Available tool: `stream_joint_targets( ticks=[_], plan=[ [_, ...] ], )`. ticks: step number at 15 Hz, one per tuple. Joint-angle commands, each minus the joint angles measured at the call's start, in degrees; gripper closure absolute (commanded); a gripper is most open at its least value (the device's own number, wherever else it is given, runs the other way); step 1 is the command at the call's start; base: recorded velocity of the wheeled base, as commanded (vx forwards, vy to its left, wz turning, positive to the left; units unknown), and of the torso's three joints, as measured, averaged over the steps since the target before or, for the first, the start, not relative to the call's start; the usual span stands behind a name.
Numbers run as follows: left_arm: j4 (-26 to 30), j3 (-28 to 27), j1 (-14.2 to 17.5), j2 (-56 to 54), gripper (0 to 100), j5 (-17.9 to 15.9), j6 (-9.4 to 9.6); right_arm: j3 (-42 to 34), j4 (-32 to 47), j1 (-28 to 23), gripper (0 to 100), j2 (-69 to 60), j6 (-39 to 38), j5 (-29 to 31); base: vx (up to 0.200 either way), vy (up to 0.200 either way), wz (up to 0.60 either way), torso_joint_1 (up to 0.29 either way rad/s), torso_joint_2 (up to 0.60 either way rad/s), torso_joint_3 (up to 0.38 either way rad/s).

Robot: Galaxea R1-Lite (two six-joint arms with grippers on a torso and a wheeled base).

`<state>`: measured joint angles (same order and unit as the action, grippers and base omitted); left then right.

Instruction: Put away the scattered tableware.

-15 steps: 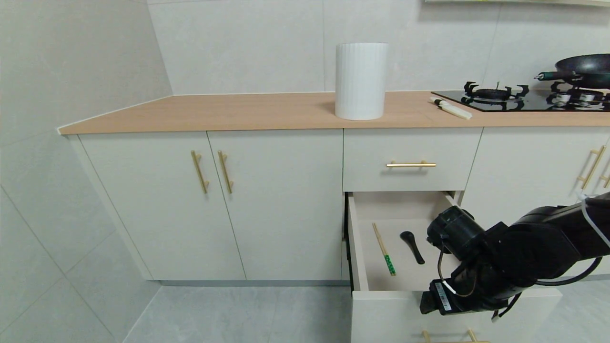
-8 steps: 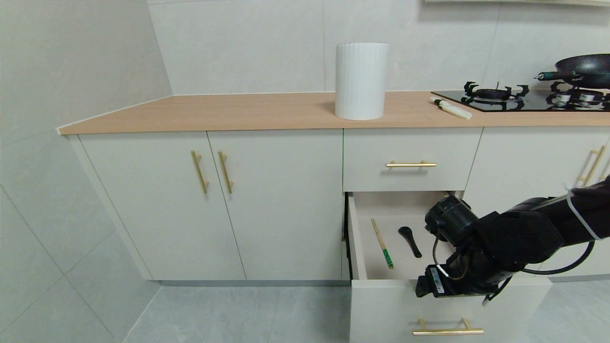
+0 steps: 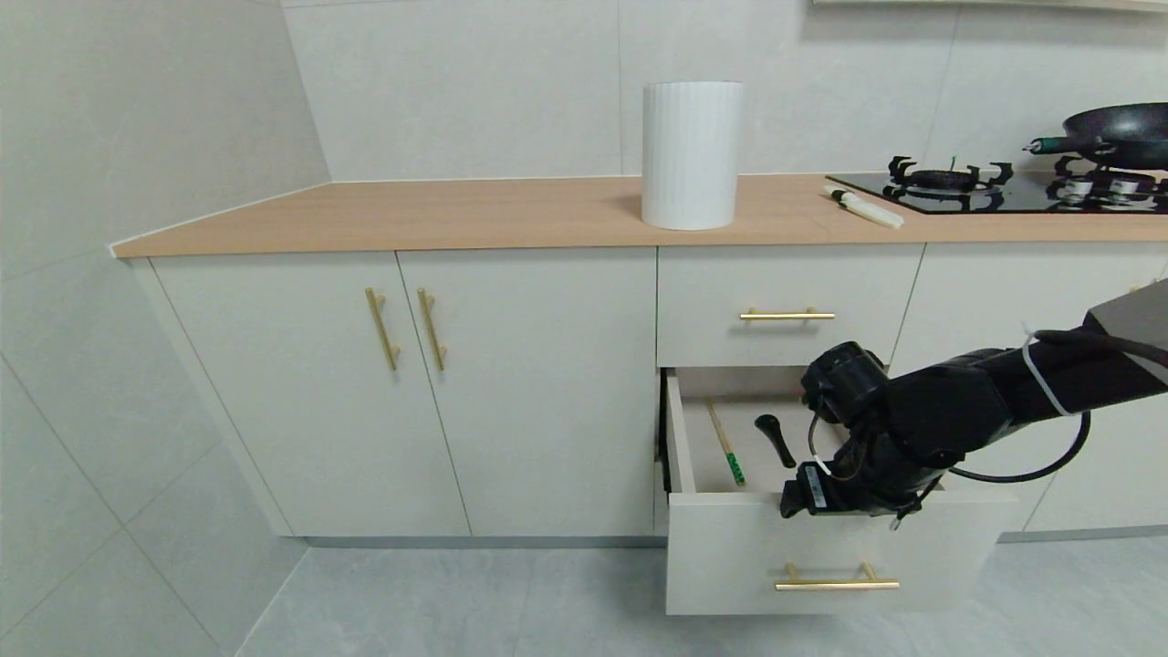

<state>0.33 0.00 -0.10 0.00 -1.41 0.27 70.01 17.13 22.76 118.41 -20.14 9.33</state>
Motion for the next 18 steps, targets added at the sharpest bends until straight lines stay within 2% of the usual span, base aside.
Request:
stream_joint_targets(
  ticks=[1, 9, 16, 18],
  plan=[
    [0.02, 0.00, 0.01, 0.00, 0, 0.01, 0.00, 2.94, 0.01, -0.88, 0, 2.44, 0.36, -0.01, 0.000, 0.000, 0.00, 0.000, 0.00, 0.000],
    [0.02, 0.00, 0.01, 0.00, 0, 0.01, 0.00, 15.33, 0.01, -3.42, 0, 9.30, 3.35, 0.08, 0.000, 0.000, 0.00, 0.000, 0.00, 0.000],
    [0.02, 0.00, 0.01, 0.00, 0, 0.01, 0.00, 22.27, -0.16, -5.09, 0, 16.86, 3.00, 1.57, 0.000, 0.000, 0.00, 0.000, 0.00, 0.000],
    [0.02, 0.00, 0.01, 0.00, 0, 0.01, 0.00, 22.80, -2.45, -5.53, 0, 18.00, 2.91, 2.01, 0.000, 0.000, 0.00, 0.000, 0.00, 0.000]
  ],
)
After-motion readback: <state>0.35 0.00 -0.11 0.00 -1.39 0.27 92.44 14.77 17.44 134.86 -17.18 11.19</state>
